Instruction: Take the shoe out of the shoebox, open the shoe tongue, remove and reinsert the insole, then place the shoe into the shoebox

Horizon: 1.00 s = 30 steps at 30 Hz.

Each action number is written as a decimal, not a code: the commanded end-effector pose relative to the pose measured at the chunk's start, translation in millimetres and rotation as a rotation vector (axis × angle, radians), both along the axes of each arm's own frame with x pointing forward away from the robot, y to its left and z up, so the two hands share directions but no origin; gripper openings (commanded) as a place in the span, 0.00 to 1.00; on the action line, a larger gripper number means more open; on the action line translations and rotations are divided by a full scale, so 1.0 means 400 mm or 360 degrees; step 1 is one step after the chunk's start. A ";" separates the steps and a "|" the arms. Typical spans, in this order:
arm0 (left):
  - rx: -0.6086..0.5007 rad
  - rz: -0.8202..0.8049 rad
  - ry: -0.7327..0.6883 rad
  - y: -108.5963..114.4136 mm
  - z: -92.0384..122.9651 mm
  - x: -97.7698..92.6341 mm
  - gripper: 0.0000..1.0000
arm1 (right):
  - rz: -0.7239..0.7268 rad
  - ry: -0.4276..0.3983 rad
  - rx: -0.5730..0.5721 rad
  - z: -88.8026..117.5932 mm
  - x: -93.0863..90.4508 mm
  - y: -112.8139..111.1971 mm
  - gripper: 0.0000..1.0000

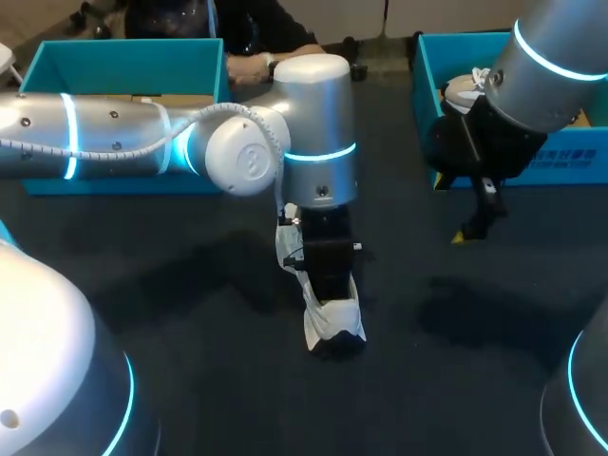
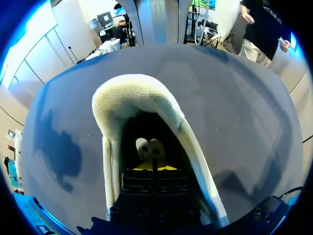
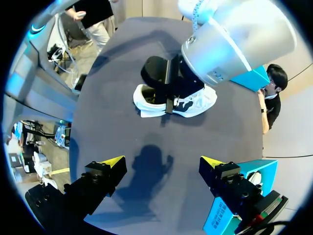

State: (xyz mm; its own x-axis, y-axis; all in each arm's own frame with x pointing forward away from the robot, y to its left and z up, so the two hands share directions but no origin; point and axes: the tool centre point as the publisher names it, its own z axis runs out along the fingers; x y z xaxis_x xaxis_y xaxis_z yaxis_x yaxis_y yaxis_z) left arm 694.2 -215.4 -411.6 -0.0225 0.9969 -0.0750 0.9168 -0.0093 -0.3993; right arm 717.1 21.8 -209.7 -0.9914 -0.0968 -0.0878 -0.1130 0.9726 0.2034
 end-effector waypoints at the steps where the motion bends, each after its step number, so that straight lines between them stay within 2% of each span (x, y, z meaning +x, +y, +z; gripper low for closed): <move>1: 0.0010 0.0029 -0.0060 0.019 -0.034 0.026 0.00 | 0.0000 0.0000 -0.0003 -0.004 0.001 0.002 1.00; 12: 0.0029 0.0137 -0.0295 0.059 -0.019 0.105 0.00 | 0.0000 0.0000 -0.0003 -0.004 0.001 0.002 1.00; 19: 0.0012 0.0150 -0.0311 0.064 0.005 0.114 0.00 | 0.0000 0.0000 -0.0003 -0.004 0.001 0.002 1.00; 30: -0.0029 0.0068 -0.0372 0.041 0.112 0.094 0.00 | 0.0000 0.0000 -0.0003 -0.004 0.001 0.002 1.00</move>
